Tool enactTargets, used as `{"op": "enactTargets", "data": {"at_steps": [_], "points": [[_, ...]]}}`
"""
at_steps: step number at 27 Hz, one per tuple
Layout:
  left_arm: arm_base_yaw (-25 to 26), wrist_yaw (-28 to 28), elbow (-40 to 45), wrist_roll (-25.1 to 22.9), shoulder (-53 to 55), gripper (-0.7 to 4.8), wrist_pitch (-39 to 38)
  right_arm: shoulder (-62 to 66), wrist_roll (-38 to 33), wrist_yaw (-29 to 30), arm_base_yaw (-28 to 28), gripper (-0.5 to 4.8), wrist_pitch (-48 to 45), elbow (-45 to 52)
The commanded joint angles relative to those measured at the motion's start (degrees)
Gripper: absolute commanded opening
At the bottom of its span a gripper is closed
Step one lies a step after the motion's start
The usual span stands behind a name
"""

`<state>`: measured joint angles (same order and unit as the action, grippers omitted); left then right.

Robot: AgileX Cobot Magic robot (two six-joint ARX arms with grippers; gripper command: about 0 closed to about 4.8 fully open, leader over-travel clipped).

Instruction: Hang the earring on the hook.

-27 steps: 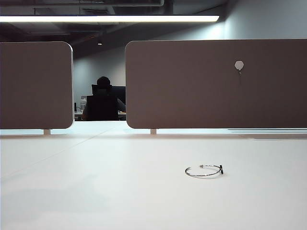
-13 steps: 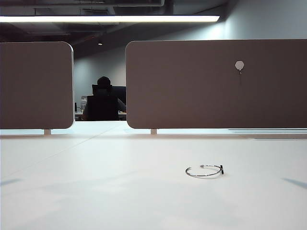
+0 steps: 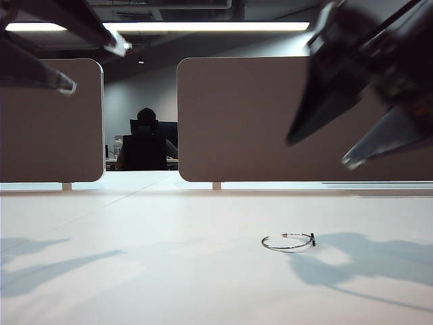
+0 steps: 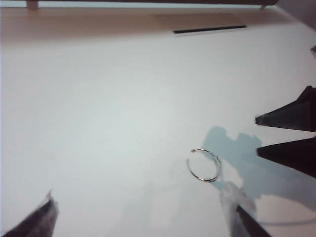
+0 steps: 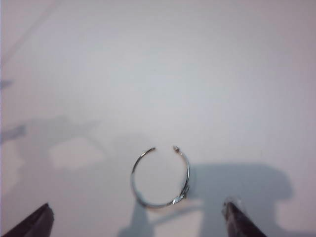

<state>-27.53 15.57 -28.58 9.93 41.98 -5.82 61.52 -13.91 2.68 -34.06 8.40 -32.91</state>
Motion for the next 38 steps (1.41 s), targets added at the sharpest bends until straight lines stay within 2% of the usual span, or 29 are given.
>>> {"op": "enactTargets", "data": {"at_steps": [1, 4, 6, 10, 14, 15, 16, 19, 25, 31, 33, 34, 36, 38], "points": [[-1.22, -2.91, -0.26, -0.5, 0.9, 4.79, 0.52, 9.73, -0.07, -4.24, -0.79, 4.47, -0.74, -4.52], [-1.2, -2.82, -0.26, -0.61, 1.09, 4.79, 0.15, 18.84, -0.04, -4.26, -0.7, 4.16, 1.09, -8.94], [-1.2, -2.71, -0.26, -2.75, 1.09, 4.79, 0.04, 22.08, 0.0, -4.26, -0.72, 4.16, 4.02, -10.56], [-1.2, -2.93, -0.26, -7.28, 1.11, 4.79, -0.35, 24.41, 2.62, -8.66, -0.72, 4.16, 10.73, -10.58], [-1.2, -2.93, -0.26, -8.0, 1.14, 4.79, -0.31, 25.0, 3.43, -9.2, -0.72, 4.15, 10.75, -10.56], [-1.2, -2.93, -0.26, -8.0, 1.14, 4.79, -0.31, 24.98, 3.41, -9.18, -0.72, 3.93, 10.4, -10.58], [-1.2, -2.93, -0.26, -8.0, 1.14, 4.79, -0.31, 24.98, 3.41, -8.98, -0.72, 2.74, 10.45, -10.58], [-1.2, -2.93, -0.26, -8.0, 1.14, 4.79, -0.31, 24.98, 3.43, -8.5, -0.72, 0.03, 11.37, -10.58], [-1.2, -2.95, -0.26, -8.02, 1.14, 4.79, -0.31, 24.57, 3.5, -6.56, -0.52, -0.06, 7.61, -10.93], [-1.2, -2.97, -1.49, -7.54, 1.11, 4.79, 3.98, 18.78, 6.82, -6.45, 1.14, -0.05, 3.58, -22.1], [-1.2, -5.05, -4.26, -7.67, 1.14, 4.79, 5.35, 17.18, 12.46, -8.15, 3.02, -0.06, 1.68, -28.33], [-1.18, -7.61, -6.47, -8.0, 1.29, 4.79, 6.01, 17.22, 17.62, -10.1, 4.83, -0.06, 1.05, -32.89], [-1.11, -8.09, -10.78, -8.02, 2.99, 4.79, 6.45, 18.71, 24.44, -11.72, 8.79, -0.05, 0.68, -40.19], [-1.11, -9.14, -15.8, -7.48, 6.95, 4.79, 7.48, 21.35, 27.43, -8.92, 15.19, -0.05, 0.79, -46.86]]}}
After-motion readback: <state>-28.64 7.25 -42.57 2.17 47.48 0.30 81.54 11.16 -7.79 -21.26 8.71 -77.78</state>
